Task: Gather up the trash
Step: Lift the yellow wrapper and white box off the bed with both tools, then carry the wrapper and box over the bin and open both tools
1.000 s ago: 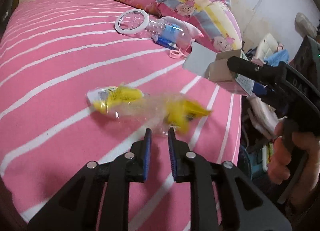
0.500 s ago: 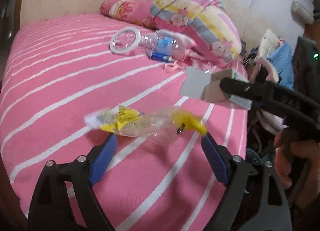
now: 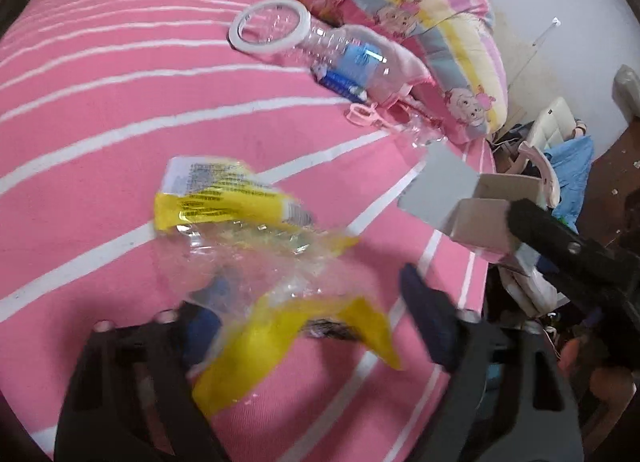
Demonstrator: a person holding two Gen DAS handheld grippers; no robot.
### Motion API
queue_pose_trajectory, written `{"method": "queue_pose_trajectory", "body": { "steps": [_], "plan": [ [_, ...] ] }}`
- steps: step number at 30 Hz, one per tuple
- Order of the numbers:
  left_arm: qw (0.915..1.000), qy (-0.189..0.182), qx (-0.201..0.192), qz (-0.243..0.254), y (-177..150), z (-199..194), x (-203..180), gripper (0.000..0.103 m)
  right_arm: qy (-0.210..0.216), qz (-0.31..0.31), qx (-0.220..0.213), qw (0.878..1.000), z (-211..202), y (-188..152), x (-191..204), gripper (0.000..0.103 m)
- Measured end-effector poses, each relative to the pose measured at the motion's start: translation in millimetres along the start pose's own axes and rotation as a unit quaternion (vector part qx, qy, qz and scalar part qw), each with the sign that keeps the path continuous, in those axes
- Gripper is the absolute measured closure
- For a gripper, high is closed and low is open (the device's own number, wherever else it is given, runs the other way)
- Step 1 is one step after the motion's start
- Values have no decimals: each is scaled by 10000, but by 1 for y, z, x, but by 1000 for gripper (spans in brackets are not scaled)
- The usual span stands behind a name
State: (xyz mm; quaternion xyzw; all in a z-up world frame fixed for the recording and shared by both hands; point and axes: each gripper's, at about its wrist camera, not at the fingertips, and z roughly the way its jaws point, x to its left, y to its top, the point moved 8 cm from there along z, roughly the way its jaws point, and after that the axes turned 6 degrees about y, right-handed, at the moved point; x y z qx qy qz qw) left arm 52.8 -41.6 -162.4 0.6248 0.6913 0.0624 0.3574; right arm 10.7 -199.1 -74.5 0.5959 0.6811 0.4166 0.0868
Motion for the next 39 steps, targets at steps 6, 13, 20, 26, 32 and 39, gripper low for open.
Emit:
{"method": "queue_pose_trajectory", "body": {
  "steps": [6, 13, 20, 26, 32, 39],
  "plan": [
    [9997, -78, -172, -122, 6, -1, -2, 50, 16, -100, -7, 9999, 0, 2, 2, 31],
    [9977, -269, -626, 17, 18, -44, -19, 50, 172, -60, -287, 9994, -28, 6, 6, 31],
    [9941, -520, -870, 399, 6, -100, -69, 50, 329, 91, -759, 9965, -91, 1, 13, 31],
    [9911, -1028, -575, 618, -30, -124, -139, 50, 58, 365, -1159, 9926, -172, -22, -24, 31],
    [9842, -1408, -158, 1065, -72, -115, -220, 50, -394, 757, -1328, 9875, -236, -52, -87, 31],
    [9698, -1608, 634, 1723, -133, -67, -313, 50, -1090, 1334, -1414, 9749, -293, -94, -181, 30]
  ]
}}
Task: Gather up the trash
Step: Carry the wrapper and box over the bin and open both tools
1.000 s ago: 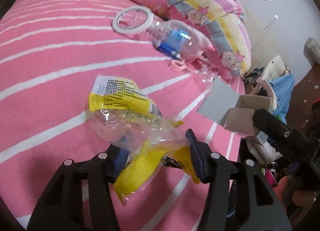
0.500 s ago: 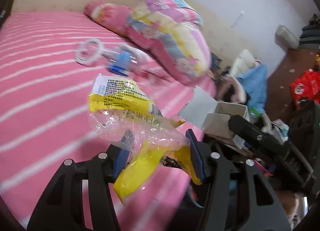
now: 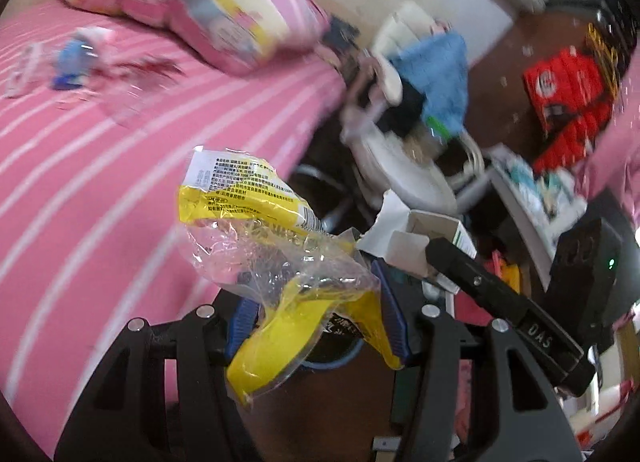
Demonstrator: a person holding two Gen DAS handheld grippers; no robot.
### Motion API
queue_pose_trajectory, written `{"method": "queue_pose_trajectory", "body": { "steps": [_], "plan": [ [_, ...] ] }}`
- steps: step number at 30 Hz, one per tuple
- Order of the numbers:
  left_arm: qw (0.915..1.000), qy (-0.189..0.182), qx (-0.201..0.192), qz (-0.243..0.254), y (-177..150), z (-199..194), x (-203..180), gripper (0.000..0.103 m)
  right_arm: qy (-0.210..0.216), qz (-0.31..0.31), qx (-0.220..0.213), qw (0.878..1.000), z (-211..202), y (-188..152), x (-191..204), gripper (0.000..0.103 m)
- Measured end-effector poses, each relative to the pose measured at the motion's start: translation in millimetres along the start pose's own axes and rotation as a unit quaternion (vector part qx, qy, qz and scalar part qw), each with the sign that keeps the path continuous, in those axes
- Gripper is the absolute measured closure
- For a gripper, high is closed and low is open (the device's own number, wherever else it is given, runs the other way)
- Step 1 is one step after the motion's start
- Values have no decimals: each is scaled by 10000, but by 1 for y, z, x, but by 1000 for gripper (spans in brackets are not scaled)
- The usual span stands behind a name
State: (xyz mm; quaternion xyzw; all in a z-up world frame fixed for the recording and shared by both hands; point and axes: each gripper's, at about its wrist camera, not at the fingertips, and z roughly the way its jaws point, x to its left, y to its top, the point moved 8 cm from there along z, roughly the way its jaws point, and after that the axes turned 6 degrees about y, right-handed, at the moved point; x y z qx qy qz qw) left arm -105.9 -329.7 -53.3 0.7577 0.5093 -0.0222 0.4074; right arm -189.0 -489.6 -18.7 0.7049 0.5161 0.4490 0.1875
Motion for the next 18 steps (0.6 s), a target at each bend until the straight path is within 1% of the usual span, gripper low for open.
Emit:
{"method": "queue_pose_trajectory", "body": {
  "steps": [4, 7, 9, 11, 13, 15, 18],
  "plan": [
    [9981, -29, 567, 244, -12, 58, -27, 50, -421, 346, 58, 9985, -5, -9, -59, 30],
    [9943, 7, 948, 478, -19, 102, -43, 50, -669, 655, 151, 9955, -3, -21, -101, 30],
    [9912, -27, 1206, 549, -27, 132, -50, 50, -830, 852, 266, 9925, 4, -31, -127, 30],
    [9888, -31, 1363, 616, -35, 154, -53, 50, -961, 1001, 381, 9896, 14, -40, -150, 30],
    [9847, -22, 1610, 662, -46, 181, -52, 50, -1088, 1107, 472, 9868, 21, -49, -166, 30],
    [9801, 5, 1853, 716, -56, 200, -50, 50, -1192, 1253, 567, 9833, 28, -59, -185, 30],
    [9755, 22, 2054, 790, -62, 222, -51, 48, -1307, 1478, 670, 9781, 41, -68, -205, 29]
  ]
}}
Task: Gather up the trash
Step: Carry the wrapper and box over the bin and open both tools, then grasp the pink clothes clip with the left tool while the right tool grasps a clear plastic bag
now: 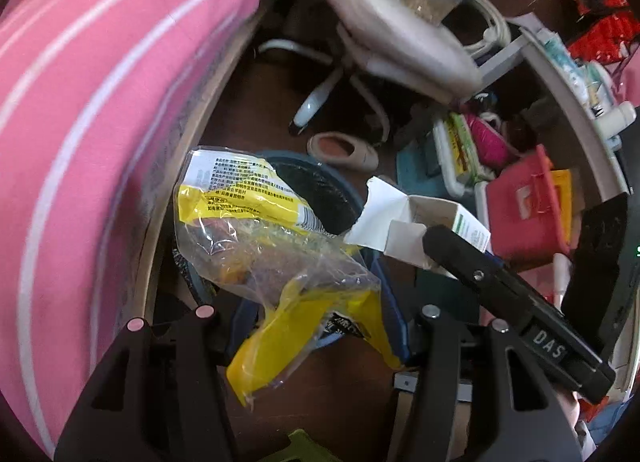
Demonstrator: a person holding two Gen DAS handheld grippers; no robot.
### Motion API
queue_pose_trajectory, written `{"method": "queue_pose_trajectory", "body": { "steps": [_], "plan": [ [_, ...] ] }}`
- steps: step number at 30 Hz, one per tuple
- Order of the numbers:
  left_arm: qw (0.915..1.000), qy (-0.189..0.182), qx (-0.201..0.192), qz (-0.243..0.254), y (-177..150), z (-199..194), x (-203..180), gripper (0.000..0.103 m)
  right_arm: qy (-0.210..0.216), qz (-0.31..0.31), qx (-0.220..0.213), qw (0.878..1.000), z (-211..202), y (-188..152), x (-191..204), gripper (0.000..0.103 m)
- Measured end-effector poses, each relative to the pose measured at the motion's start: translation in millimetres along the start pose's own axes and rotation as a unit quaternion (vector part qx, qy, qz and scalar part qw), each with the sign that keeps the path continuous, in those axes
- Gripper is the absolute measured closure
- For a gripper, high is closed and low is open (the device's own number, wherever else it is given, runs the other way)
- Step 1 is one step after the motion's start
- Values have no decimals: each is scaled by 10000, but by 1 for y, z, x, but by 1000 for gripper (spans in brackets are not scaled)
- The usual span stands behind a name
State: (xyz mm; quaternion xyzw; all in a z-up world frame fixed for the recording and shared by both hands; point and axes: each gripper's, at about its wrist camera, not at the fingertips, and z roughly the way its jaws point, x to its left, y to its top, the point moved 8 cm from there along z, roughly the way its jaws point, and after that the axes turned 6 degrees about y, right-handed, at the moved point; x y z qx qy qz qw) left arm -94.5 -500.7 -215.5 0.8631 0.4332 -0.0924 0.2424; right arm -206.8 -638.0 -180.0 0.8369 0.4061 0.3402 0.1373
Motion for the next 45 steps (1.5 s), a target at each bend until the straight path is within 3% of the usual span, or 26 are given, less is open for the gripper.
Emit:
{"method": "queue_pose_trajectory", "body": {
  "steps": [2, 4, 10, 17, 21, 24, 29, 33, 39, 45],
  "plan": [
    [10000, 88, 40, -19, 8, 15, 4, 39, -91, 157, 113, 9998, 14, 0, -10, 26],
    [9999, 112, 116, -54, 12, 25, 7, 21, -285, 220, 249, 9990, 27, -1, -21, 20],
    [9997, -66, 204, -114, 18, 36, 6, 19, -624, 366, 43, 9974, 18, -2, -37, 13],
    [9994, -192, -81, -266, 23, 10, 6, 17, -470, 314, -222, 9982, -18, -4, -15, 13],
    [9976, -154, -544, -409, 26, -31, 12, 17, -230, -246, -516, 9981, -44, 1, 35, 11],
    [9902, -209, -1223, -642, 30, -83, 24, 16, 12, -631, -662, 9958, -58, 8, 81, 9],
    [9653, -315, -2366, -1058, 29, -185, 65, 14, 495, -1194, -904, 9875, -79, 16, 164, 9],
    [9469, 67, -2952, -1274, 10, -255, 128, 14, 1036, -1594, -1040, 9762, -84, 17, 250, 7],
    [9305, 773, -3185, -1636, -22, -305, 238, 13, 1506, -1982, -851, 9648, -39, 9, 352, 5],
    [9243, 1088, -3066, -1995, -31, -301, 334, 13, 1208, -2327, -501, 9637, 55, 1, 414, 5]
  ]
}}
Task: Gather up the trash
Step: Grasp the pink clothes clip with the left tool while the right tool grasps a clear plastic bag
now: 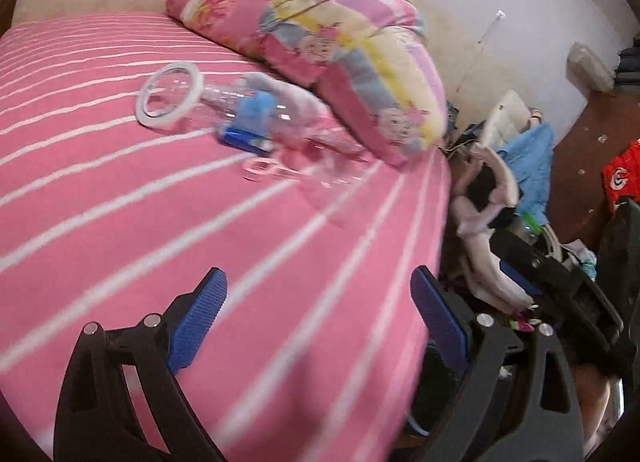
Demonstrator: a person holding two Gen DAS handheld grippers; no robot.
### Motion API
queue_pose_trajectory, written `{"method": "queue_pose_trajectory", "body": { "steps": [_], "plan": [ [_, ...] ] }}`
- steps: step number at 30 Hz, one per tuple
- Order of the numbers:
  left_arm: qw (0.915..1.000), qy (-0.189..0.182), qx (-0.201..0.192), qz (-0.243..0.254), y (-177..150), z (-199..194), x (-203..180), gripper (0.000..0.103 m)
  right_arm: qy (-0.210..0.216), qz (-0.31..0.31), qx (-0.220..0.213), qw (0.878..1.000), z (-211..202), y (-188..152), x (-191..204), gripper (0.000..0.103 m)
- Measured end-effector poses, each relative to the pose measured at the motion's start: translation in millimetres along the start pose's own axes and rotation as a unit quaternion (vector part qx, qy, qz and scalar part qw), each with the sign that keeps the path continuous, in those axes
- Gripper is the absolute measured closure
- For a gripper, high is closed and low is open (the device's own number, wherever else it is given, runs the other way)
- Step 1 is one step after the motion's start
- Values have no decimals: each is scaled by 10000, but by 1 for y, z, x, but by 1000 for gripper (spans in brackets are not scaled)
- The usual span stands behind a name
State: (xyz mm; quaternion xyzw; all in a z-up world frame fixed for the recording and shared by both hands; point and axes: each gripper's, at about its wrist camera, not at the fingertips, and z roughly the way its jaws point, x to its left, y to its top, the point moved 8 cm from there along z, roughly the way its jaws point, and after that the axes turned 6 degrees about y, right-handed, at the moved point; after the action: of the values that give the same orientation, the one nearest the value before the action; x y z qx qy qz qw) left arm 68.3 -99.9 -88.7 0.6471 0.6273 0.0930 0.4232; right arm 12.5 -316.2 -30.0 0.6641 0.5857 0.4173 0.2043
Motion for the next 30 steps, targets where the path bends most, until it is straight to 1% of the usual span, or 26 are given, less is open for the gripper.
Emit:
{"method": "queue_pose_trajectory", "body": {
  "steps": [1, 3, 5, 6, 8, 9, 11, 12, 13, 14, 15, 17, 18, 19, 20, 21, 22, 23, 24, 25, 26, 27, 28, 29, 30],
  "plan": [
    [9999, 114, 24, 69, 5, 13, 11, 13, -28, 15, 52, 10000, 16, 1, -2, 5],
    [9997, 172, 103, 142, 11, 36, 21, 13, -138, 81, 167, 9997, 45, 3, -10, 5],
    [9995, 214, 155, 169, 19, 53, 31, 13, -158, 211, 255, 9993, 66, 5, -19, 5],
    [9994, 232, 189, 201, 23, 63, 33, 13, -201, 312, 293, 9989, 79, 8, -26, 5],
    [9985, 298, 203, 410, 36, 90, 36, 13, -151, 449, 380, 9982, 99, 13, -34, 5],
    [9980, 367, 192, 476, 40, 99, 39, 13, -217, 495, 417, 9977, 115, 17, -42, 5],
    [9971, 309, 253, 654, 56, 125, 37, 13, -216, 575, 516, 9968, 133, 18, -51, 5],
    [9958, 338, 290, 796, 63, 139, 36, 13, -81, 856, 767, 9933, 151, 17, -57, 5],
    [9946, 365, 319, 913, 67, 148, 35, 13, -18, 933, 793, 9925, 157, 18, -58, 5],
    [9926, 368, 377, 1091, 71, 161, 32, 13, -16, 933, 771, 9926, 163, 22, -59, 5],
    [9909, 361, 457, 1211, 73, 170, 30, 13, -114, 771, 773, 9940, 173, 26, -60, 5],
    [9852, 339, 762, 1496, 73, 193, 24, 13, -125, 713, 963, 9927, 187, 27, -60, 6],
    [9825, 305, 796, 1659, 74, 200, 18, 13, -91, 688, 998, 9926, 197, 28, -60, 7],
    [9805, 290, 859, 1746, 75, 206, 15, 14, -143, 633, 1033, 9925, 202, 28, -60, 12],
    [9792, 287, 890, 1798, 75, 210, 13, 14, -229, 547, 1142, 9917, 210, 26, -62, 20],
    [9781, 309, 883, 1859, 76, 212, 11, 24, -226, 534, 1195, 9911, 214, 24, -63, 37],
    [9773, 413, 885, 1880, 76, 214, 12, 37, -228, 517, 1248, 9906, 219, 22, -64, 48],
    [9771, 506, 865, 1879, 78, 215, 14, 40, -241, 484, 1261, 9905, 221, 22, -65, 57],
    [9770, 523, 846, 1884, 78, 215, 15, 53, -262, 432, 1276, 9905, 223, 20, -66, 75],
    [9768, 568, 828, 1890, 79, 214, 16, 60, -276, 412, 1301, 9903, 223, 18, -68, 83],
    [9755, 588, 819, 1955, 78, 213, 16, 63, -252, 423, 1295, 9904, 222, 17, -68, 87],
    [9737, 602, 811, 2040, 76, 210, 14, 69, -218, 442, 1277, 9906, 221, 16, -68, 95],
    [9713, 604, 808, 2153, 74, 208, 12, 74, -174, 418, 1280, 9907, 219, 16, -67, 100],
    [9696, 624, 814, 2222, 72, 206, 10, 74, -151, 377, 1245, 9914, 215, 16, -65, 101],
    [9698, 625, 803, 2216, 70, 201, 10, 74, -151, 356, 1212, 9919, 214, 17, -64, 101]
  ]
}}
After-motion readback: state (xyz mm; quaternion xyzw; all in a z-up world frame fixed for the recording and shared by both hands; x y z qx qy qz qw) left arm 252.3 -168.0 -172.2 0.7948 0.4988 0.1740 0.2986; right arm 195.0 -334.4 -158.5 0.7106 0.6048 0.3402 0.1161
